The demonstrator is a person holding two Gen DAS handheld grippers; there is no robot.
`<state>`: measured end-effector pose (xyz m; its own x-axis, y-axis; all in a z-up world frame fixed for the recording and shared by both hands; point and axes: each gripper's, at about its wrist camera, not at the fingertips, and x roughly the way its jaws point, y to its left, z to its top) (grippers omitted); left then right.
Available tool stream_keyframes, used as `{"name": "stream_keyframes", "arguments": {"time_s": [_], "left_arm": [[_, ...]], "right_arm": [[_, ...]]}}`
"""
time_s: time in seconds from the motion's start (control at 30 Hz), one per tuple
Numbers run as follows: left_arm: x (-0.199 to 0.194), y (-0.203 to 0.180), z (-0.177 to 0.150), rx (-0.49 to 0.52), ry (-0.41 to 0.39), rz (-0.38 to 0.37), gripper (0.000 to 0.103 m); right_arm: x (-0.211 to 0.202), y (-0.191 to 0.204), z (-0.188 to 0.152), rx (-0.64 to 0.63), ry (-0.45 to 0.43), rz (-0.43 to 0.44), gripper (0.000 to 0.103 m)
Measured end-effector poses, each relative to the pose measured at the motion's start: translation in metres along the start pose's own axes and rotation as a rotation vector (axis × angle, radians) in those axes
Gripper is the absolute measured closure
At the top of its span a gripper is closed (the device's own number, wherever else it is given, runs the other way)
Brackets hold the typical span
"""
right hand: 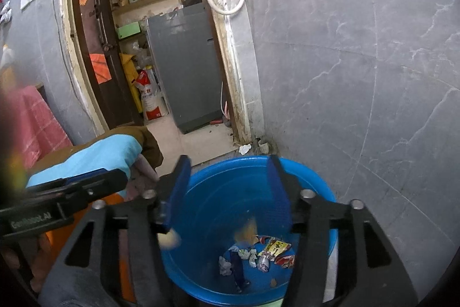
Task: Collect trash
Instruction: 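Carry the onion and potato slice over the blue bucket and open both grippers, then move the left gripper back to the brown stick and close on it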
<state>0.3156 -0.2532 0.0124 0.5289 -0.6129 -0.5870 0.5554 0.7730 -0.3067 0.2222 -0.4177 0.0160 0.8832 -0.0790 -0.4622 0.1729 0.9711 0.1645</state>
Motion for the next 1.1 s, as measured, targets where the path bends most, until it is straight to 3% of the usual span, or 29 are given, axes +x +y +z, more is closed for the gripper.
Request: {"name": "stream_keyframes", "arguments": {"time_s": [0.1,0.23,0.37,0.47,0.63,0.77,0.87,1.1], "left_arm": [[-0.012,0.005,0.003,-0.006,-0.024,0.025,0.057],[-0.039,0.015,0.002,-0.006,-0.084,0.07,0.041],[-0.076,0.028,-0.001,-0.01,-0.192,0.149,0.016],[-0.109,0.039,-0.007,-0.023,-0.302,0.209,0.005],[-0.151,0.052,-0.016,0.011,-0.388,0.32,0.002],[-0.167,0.076,-0.022,0.035,-0.351,0.41,0.002],[-0.162,0.101,-0.029,0.013,-0.261,0.455,0.002],[-0.14,0.152,-0.051,-0.087,-0.021,0.47,0.003]], "right_arm": [[-0.003,0.002,0.002,0.006,-0.026,0.004,0.021],[-0.014,0.014,0.005,-0.009,-0.091,0.031,0.007],[-0.03,0.028,0.006,-0.026,-0.181,0.042,0.0],[-0.042,0.04,0.004,-0.024,-0.242,0.065,0.0],[-0.055,0.066,0.0,-0.071,-0.306,0.104,0.0],[-0.062,0.089,-0.005,-0.141,-0.337,0.14,0.0],[-0.065,0.106,-0.009,-0.178,-0.335,0.156,0.0],[-0.046,0.137,-0.02,-0.222,-0.18,0.201,0.0]]}}
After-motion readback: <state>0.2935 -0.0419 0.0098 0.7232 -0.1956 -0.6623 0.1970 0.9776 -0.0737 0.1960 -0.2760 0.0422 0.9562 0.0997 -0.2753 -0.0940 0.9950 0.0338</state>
